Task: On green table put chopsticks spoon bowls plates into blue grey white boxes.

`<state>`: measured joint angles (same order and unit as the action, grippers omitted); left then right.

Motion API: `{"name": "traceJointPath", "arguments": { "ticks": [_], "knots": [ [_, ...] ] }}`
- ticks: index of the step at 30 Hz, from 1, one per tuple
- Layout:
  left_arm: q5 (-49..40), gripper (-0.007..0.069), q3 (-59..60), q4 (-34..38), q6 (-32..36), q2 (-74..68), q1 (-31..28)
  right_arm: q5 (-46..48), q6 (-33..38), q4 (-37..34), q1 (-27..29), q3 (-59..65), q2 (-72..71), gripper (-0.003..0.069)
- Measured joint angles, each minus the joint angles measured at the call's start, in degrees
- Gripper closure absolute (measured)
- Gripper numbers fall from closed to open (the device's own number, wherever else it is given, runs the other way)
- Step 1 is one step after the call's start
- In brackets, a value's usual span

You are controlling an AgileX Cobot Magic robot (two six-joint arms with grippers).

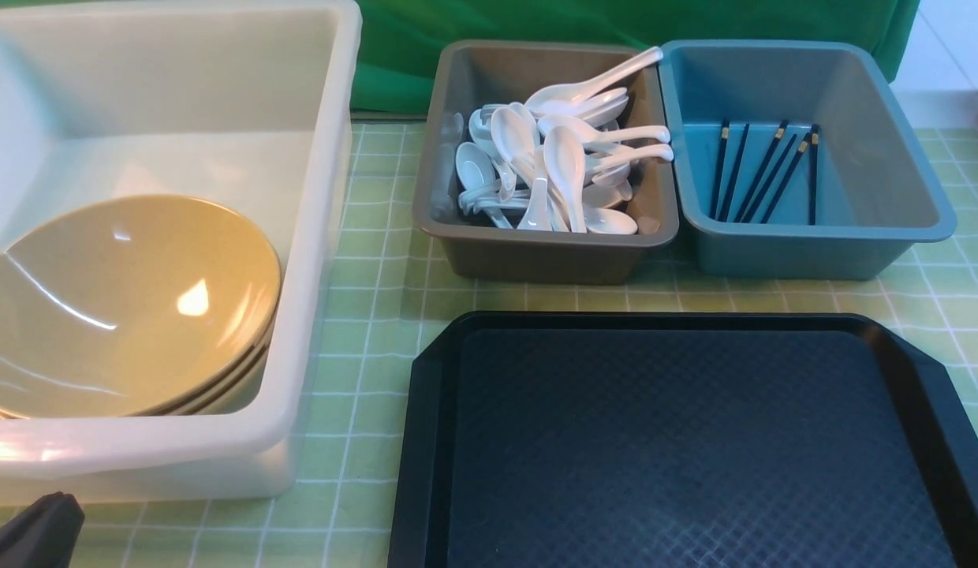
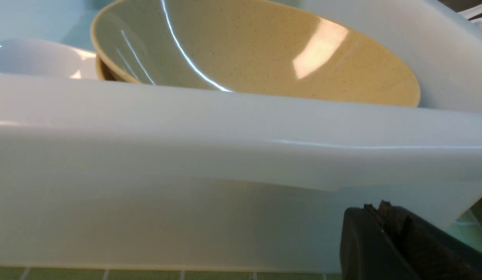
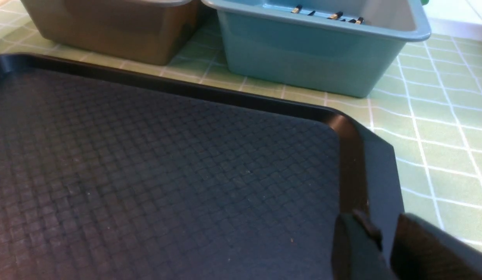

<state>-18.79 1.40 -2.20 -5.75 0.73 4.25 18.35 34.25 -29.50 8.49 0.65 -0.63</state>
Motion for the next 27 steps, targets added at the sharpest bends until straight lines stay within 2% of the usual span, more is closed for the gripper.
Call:
{"name": "traceJointPath", "arguments": {
  "ticks": [27],
  "knots": [
    [0.00,0.0627,0.00,0.05,0.13,0.00,0.00,0.00,0.32,-0.01,0.00,0.00,0.00,0.0486]
  ]
}}
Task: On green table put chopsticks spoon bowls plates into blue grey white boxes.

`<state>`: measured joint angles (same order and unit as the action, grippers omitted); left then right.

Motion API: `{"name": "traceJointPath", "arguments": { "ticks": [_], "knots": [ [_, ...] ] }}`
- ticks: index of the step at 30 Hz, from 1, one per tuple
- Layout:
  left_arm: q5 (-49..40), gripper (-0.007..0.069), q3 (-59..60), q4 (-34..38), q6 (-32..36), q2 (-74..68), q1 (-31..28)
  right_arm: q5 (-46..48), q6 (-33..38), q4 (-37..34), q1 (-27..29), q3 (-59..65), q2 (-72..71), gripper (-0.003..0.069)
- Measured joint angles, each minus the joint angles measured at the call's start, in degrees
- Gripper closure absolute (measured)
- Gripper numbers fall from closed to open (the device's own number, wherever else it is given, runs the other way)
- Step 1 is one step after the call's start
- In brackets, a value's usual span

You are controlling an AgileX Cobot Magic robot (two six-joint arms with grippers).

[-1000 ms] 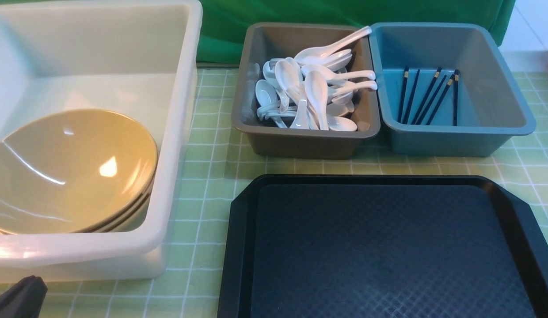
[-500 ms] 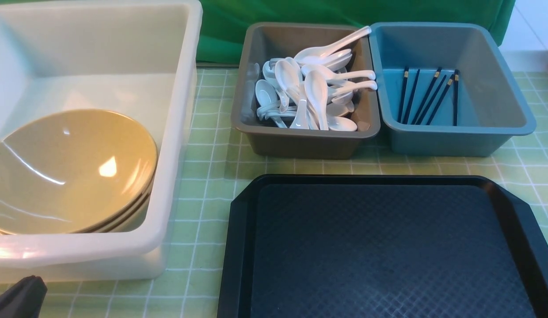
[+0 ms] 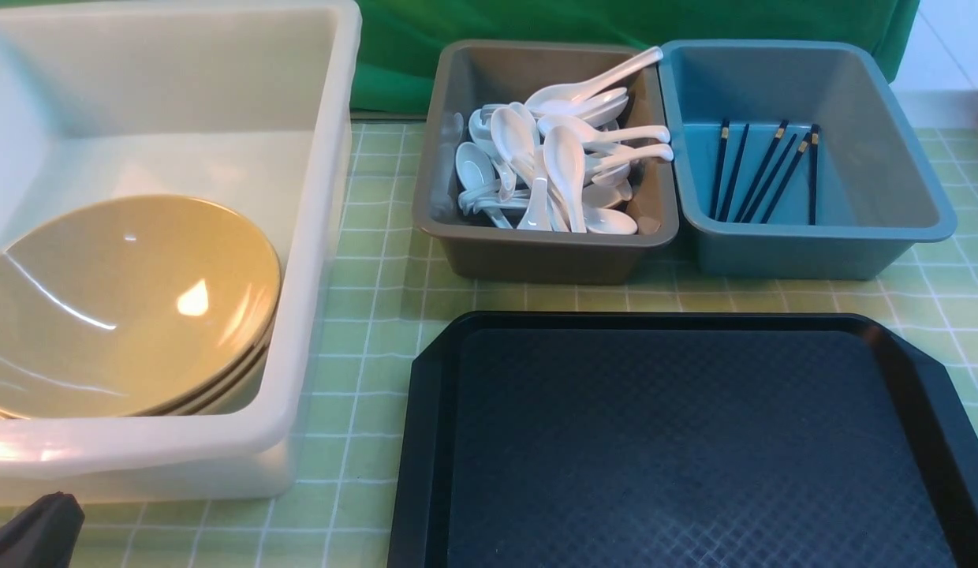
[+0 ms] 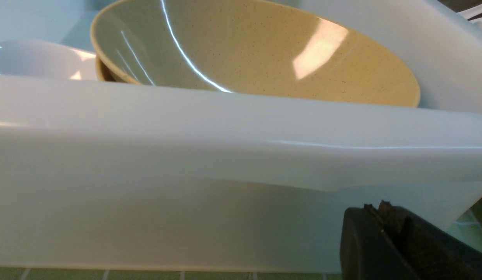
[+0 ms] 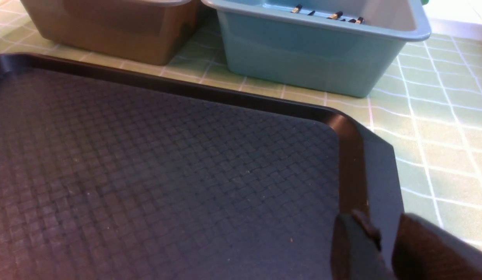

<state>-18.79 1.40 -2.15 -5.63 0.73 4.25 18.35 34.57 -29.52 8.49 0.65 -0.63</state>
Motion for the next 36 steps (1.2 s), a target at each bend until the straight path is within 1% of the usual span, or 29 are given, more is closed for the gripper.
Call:
{"name": "traceJointPath", "arguments": {
  "ticks": [5,6,7,9,10,11,12,14,20,36],
  "knots": [
    [0.01,0.0627,0.00,0.00,0.00,0.00,0.00,-0.48,0.13,0.54,-1.67,0.00,0.00,0.0480],
    [0.01,0.0627,0.00,0.00,-0.05,0.00,0.00,-1.56,-0.70,3.51,-3.98,0.00,0.00,0.0477],
    [0.01,0.0627,0.00,0.00,-0.05,0.00,0.00,-1.63,-0.70,3.93,-4.23,0.00,0.00,0.0477],
    [0.01,0.0627,0.00,0.00,-0.05,0.00,0.00,-2.01,-6.19,10.22,-7.21,0.00,0.00,0.0475],
    [0.01,0.0627,0.00,0.00,0.00,0.00,0.00,-1.96,-10.95,14.76,-8.56,-0.06,0.00,0.0475],
    [0.01,0.0627,0.00,0.00,0.00,0.00,0.00,-1.96,-11.61,15.37,-8.97,-0.05,0.00,0.0475],
    [0.01,0.0627,0.00,0.00,0.00,0.00,0.00,-2.02,-15.55,18.96,-10.11,-0.12,0.00,0.0473],
    [0.01,0.0627,0.00,0.00,0.00,0.00,0.00,-2.20,-18.27,21.41,-11.49,-0.11,0.00,0.0470],
    [0.01,0.0627,0.00,0.00,0.00,0.00,0.00,-2.37,-20.86,23.04,-12.41,-0.11,0.00,0.0463],
    [0.01,0.0627,0.00,0.00,-0.05,0.00,0.00,-2.37,-20.94,23.34,-12.46,-0.11,0.00,0.0454]
  ]
}}
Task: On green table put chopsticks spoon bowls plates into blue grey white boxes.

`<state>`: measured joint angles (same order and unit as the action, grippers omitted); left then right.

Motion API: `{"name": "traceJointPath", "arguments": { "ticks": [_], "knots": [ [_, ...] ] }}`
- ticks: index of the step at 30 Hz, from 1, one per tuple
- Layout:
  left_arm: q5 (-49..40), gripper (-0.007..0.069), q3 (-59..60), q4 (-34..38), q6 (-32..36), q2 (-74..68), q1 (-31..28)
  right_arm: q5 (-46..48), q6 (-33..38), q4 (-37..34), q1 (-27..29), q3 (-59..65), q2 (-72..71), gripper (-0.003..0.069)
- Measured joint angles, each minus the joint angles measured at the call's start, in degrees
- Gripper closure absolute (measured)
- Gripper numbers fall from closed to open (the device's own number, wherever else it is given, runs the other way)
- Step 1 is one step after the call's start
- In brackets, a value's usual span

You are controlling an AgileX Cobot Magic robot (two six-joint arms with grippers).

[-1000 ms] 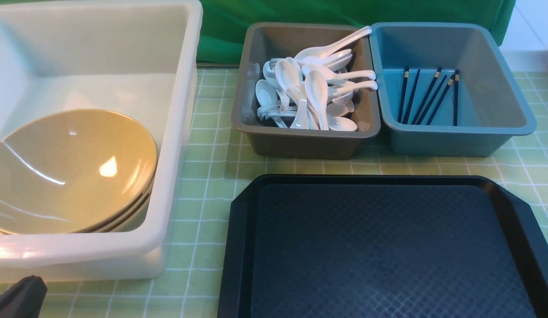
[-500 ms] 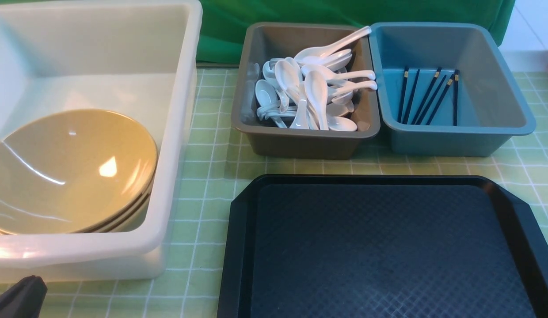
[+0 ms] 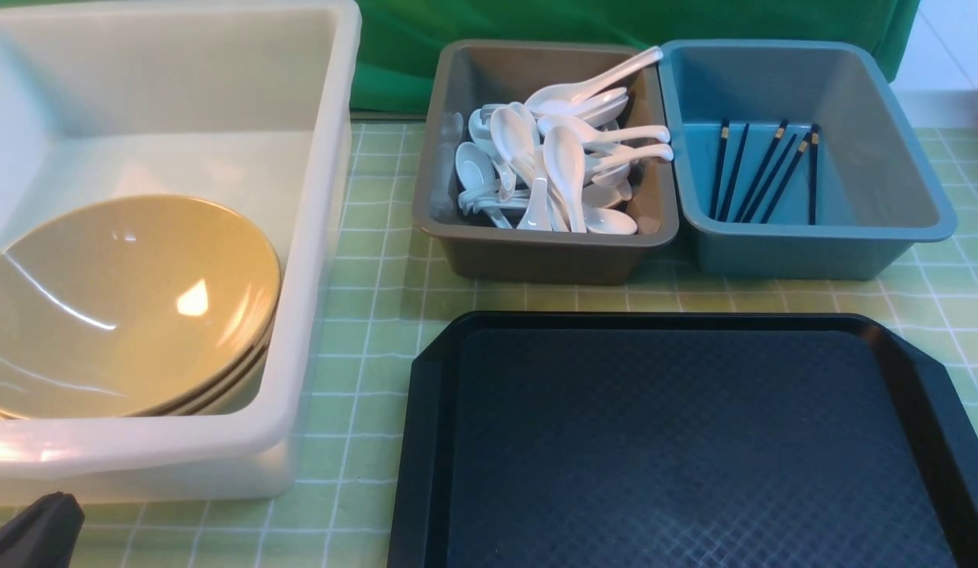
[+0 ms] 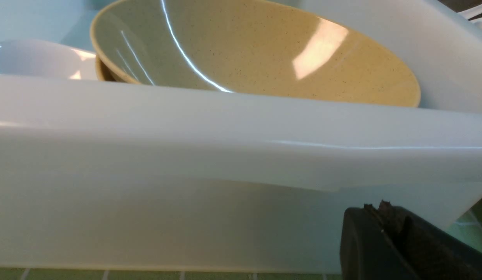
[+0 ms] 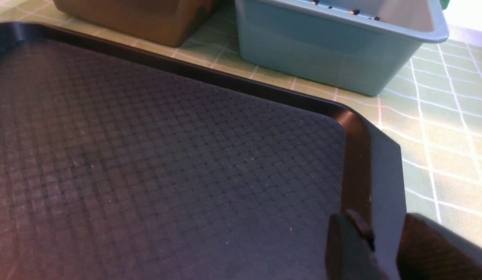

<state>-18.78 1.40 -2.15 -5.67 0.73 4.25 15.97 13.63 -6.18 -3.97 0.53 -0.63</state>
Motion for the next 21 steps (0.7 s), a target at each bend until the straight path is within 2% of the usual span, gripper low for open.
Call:
{"name": "traceJointPath", "arguments": {
  "ticks": [21],
  "knots": [
    [0.00,0.0627,0.00,0.00,0.00,0.00,0.00,0.00,0.00,0.00,0.00,0.00,0.00,0.0435]
  ]
}}
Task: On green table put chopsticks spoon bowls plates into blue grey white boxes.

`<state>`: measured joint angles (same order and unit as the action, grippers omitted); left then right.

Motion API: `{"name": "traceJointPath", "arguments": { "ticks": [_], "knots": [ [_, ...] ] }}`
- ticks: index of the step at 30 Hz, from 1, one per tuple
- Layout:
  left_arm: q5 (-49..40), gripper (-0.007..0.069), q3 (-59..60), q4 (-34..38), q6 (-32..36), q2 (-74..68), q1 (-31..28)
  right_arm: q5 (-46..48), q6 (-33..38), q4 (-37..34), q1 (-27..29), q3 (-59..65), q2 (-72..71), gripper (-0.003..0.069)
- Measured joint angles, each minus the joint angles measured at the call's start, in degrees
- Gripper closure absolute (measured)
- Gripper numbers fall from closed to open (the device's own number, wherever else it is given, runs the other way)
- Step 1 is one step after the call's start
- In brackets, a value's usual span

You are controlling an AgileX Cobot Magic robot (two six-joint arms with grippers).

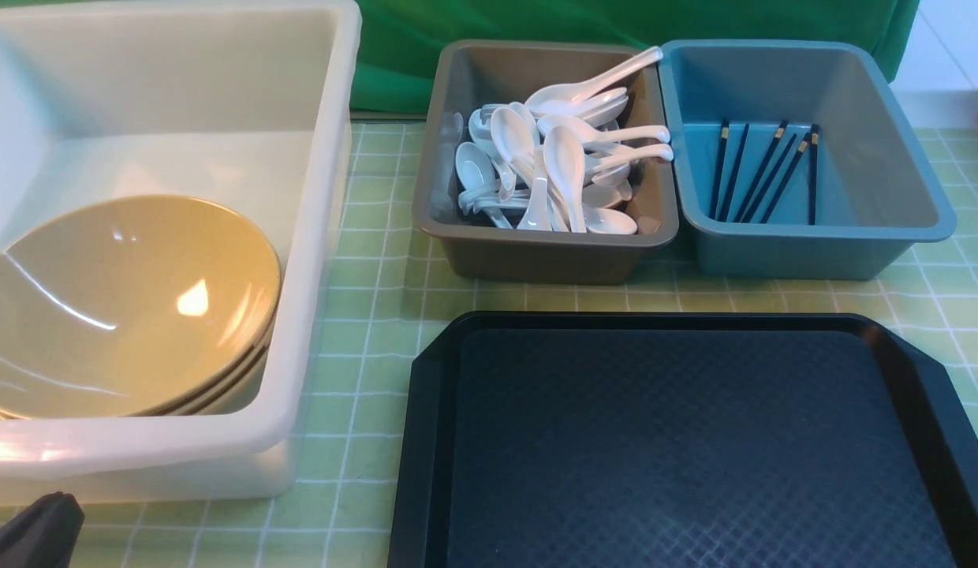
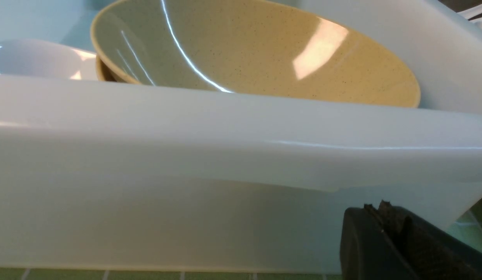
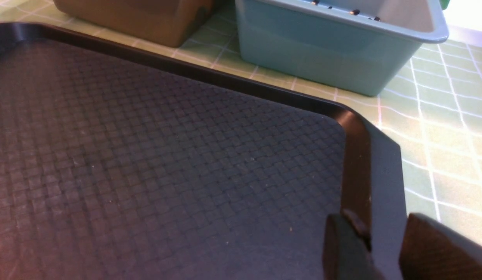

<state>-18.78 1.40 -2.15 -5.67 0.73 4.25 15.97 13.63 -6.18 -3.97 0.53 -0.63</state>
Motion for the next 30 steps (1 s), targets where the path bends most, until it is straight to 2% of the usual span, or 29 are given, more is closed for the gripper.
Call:
{"name": "traceJointPath", "arguments": {
  "ticks": [30],
  "knots": [
    [0.00,0.0627,0.00,0.00,0.00,0.00,0.00,0.00,0.00,0.00,0.00,0.00,0.00,0.0423]
  ]
}}
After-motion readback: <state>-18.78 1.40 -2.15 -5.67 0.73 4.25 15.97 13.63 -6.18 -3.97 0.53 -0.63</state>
